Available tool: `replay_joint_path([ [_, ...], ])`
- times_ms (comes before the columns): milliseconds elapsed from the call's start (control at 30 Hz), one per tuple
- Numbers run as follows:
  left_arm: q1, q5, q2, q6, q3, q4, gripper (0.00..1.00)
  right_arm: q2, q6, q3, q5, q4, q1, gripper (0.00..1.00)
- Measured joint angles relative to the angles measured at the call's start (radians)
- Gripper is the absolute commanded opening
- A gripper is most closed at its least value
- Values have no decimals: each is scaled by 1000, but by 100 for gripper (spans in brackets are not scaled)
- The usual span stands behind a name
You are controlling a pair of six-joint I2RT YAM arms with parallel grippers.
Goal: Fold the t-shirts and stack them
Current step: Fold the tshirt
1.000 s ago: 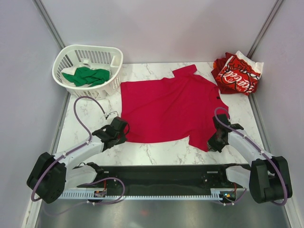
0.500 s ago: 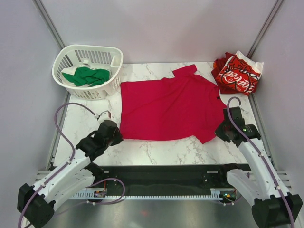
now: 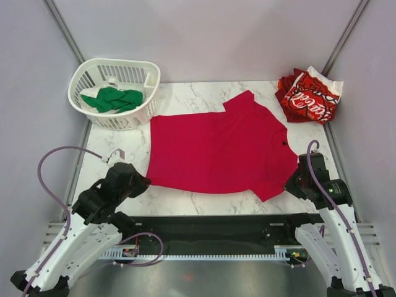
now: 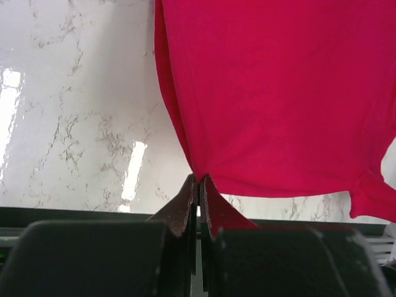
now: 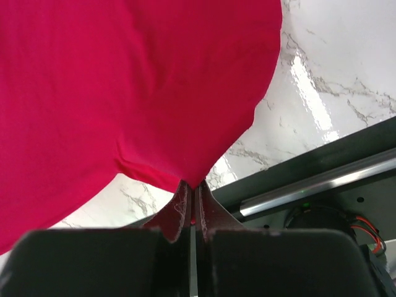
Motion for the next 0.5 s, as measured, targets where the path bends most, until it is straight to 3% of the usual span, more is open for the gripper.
replay_joint_path([
  [333,0,24,-39,-51,18,-122,2,21,-92,-18,-124,9,6,0],
  [500,0,19,55,-34,55,-129,2,123,-175,57,-174,64,7,0],
])
